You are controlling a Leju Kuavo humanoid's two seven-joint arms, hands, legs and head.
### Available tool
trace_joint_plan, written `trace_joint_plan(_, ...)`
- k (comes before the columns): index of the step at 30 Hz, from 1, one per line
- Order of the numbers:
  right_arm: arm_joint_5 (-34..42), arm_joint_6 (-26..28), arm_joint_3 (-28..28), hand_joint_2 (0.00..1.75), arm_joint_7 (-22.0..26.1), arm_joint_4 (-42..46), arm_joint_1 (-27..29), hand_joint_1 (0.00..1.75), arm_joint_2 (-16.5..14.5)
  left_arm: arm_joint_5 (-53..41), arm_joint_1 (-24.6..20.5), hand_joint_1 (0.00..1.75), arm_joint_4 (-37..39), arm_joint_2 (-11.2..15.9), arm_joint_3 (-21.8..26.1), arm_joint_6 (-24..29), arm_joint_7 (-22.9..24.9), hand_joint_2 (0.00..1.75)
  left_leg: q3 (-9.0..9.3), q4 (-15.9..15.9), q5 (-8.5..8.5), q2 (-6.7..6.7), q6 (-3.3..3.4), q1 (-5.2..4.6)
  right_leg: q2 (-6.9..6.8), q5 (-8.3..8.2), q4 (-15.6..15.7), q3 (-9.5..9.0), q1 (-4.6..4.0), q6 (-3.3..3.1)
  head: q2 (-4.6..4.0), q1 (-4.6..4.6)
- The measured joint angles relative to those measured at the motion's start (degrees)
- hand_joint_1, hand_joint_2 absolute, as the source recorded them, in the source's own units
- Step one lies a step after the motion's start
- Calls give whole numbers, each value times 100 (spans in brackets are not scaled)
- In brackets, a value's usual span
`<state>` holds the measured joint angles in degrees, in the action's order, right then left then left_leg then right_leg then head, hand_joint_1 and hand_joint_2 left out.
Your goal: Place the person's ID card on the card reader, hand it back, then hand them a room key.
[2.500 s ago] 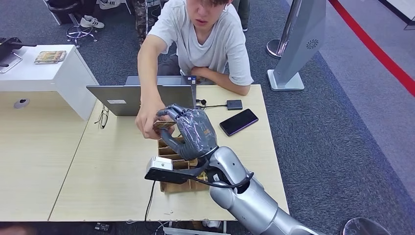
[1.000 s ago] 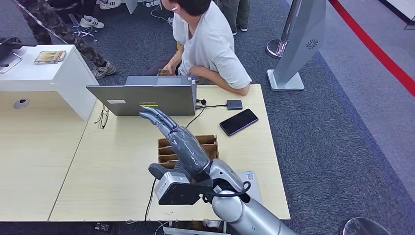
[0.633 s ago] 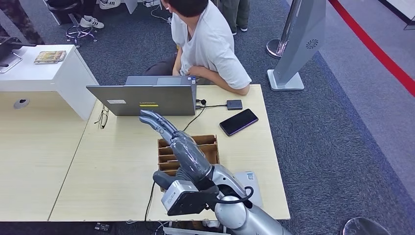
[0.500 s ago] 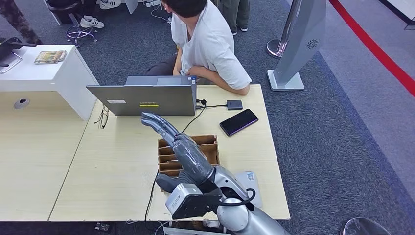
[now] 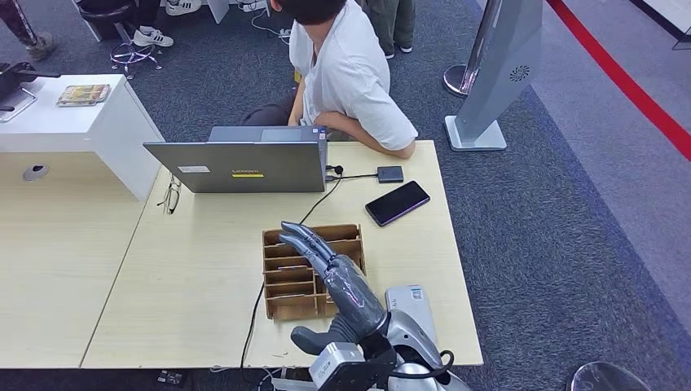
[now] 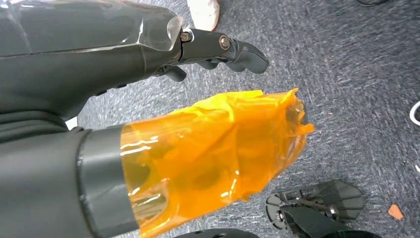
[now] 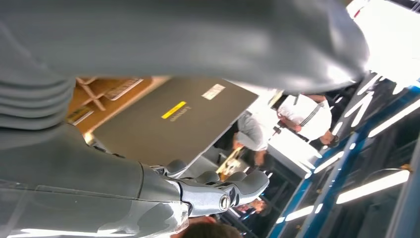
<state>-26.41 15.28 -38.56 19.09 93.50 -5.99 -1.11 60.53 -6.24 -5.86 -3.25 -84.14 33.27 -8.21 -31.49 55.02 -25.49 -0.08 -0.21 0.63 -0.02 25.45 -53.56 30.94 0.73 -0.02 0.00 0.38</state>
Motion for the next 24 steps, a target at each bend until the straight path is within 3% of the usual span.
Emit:
trace_joint_plan(10,-571,395,164,0,-33,9,319,0,78,74,18,0,0,30,98,22,3,0,0,0,1,0,0,-1,0,-1,-1,-1,0,0,0,1)
trace_joint_plan(14,-938,651,231,175,-83,38,423,0,102,74,32,0,0,29,98,-25,117,0,-1,0,0,0,0,-1,0,0,0,-1,0,0,0,1)
trace_joint_plan(24,-1708,1152,288,175,-204,66,640,0,150,181,66,0,0,30,108,-72,160,0,0,0,0,0,0,0,0,0,-1,-1,0,0,0,1)
